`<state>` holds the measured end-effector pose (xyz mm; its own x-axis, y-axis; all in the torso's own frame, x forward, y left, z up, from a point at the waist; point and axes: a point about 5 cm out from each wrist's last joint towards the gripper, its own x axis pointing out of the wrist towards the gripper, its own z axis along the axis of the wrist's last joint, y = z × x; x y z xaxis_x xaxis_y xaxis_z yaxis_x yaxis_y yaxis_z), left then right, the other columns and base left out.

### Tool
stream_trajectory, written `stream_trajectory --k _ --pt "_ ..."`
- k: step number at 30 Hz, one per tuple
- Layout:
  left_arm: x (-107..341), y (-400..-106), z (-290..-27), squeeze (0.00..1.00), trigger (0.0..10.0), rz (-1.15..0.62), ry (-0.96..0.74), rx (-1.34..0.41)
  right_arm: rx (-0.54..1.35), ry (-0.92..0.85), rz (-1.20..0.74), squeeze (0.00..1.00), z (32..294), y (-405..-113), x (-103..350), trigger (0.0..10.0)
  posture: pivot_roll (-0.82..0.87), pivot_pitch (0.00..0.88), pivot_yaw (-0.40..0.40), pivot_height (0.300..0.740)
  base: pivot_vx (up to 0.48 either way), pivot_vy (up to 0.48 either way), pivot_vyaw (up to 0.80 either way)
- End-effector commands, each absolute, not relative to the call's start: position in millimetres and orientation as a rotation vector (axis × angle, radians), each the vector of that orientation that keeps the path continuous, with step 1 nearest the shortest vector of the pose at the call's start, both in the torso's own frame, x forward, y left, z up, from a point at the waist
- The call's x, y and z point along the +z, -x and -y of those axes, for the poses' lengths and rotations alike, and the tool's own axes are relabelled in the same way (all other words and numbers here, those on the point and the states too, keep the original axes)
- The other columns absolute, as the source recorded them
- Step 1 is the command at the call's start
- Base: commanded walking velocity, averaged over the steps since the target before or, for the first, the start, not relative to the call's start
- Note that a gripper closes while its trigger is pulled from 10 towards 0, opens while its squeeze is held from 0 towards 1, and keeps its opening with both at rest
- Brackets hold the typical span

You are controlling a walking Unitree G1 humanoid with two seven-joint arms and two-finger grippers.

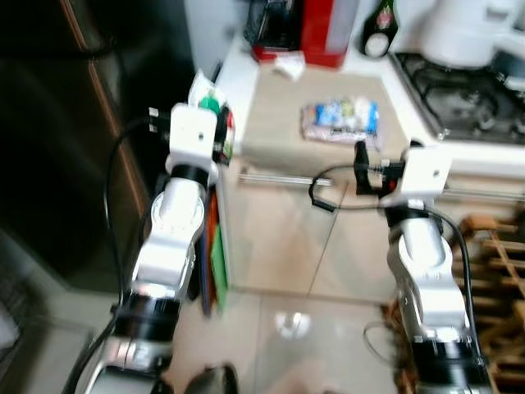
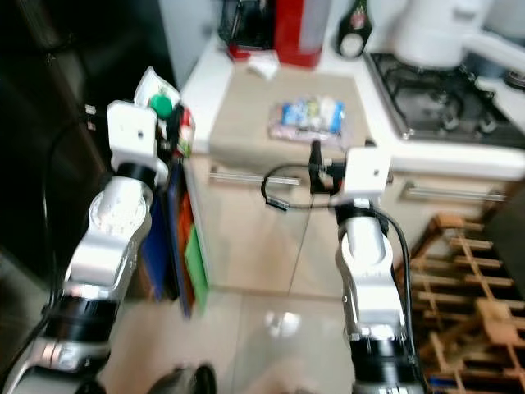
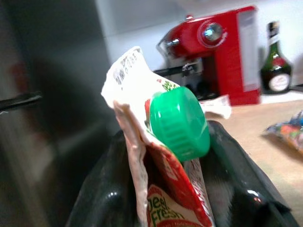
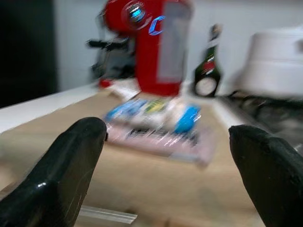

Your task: Restocking fridge

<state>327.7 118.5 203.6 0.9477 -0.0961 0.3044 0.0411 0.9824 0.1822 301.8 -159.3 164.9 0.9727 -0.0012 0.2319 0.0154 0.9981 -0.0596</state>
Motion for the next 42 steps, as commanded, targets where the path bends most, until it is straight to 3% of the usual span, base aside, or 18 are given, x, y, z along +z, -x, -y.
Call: stream_trajectory --k 1,36,42 --pt "208.6 -328.1 -117.8 0.0 10.0 0.332 -0.167 -0.077 -0.021 0.054 0.246 0.0 163.2 -300.6 167.8 10.0 -0.1 0.013 0.033 0.74 -0.27 0.0 0.0" --pt "207.8 -326.5 -112.0 0.0 10.0 0.332 -0.155 -0.099 -0.018 0.054 0.218 0.0 164.7 -300.4 161.7 10.0 -0.1 0.022 0.027 0.74 -0.269 0.0 0.0" --pt "199.4 -325.1 -128.1 0.0 10.0 0.287 -0.087 -0.07 -0.009 0.059 0.195 0.0 164.3 -298.9 156.3 10.0 -0.1 0.026 0.033 0.74 0.0 0.0 0.0"
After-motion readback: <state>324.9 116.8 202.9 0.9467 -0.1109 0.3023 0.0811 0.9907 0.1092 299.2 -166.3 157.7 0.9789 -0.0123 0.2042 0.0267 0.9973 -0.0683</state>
